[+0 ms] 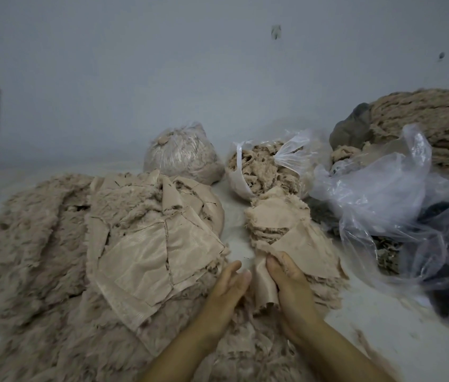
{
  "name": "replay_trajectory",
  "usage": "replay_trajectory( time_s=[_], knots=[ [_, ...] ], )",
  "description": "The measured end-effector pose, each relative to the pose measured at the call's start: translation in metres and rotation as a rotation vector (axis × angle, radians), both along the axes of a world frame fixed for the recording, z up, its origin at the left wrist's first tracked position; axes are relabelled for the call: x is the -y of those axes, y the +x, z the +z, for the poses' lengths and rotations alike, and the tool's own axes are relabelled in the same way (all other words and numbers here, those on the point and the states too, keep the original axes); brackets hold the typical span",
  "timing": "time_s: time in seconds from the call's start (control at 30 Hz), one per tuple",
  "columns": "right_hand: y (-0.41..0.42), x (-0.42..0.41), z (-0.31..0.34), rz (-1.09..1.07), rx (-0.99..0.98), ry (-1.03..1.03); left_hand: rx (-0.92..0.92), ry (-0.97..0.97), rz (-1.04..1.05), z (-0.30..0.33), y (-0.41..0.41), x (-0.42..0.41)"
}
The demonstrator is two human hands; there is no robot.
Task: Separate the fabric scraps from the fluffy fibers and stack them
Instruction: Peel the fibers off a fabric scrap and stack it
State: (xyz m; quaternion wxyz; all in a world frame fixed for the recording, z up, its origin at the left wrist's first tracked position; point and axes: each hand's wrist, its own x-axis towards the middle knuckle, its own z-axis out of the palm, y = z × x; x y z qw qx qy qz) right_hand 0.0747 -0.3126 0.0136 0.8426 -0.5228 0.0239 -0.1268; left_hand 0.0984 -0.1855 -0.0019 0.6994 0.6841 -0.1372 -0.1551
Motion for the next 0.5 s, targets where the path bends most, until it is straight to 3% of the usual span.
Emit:
replay_trajectory(
  time_s=[0.23,0.37,0.5],
  knots=[
    [0.000,0.002,-0.002,0.056,0.013,0.009,0.166,-0.092,0.089,0.011,-0.008,0.003],
    [0.003,0.006,-0.008,-0.112,-0.044,-0.177,0.250,0.017,0.018,0.009,-0.008,0.002],
    [0.006,0.012,-0.010,-0.344,0.015,-0.305,0.209,0.031,0.019,0.009,-0.004,-0.001]
  ],
)
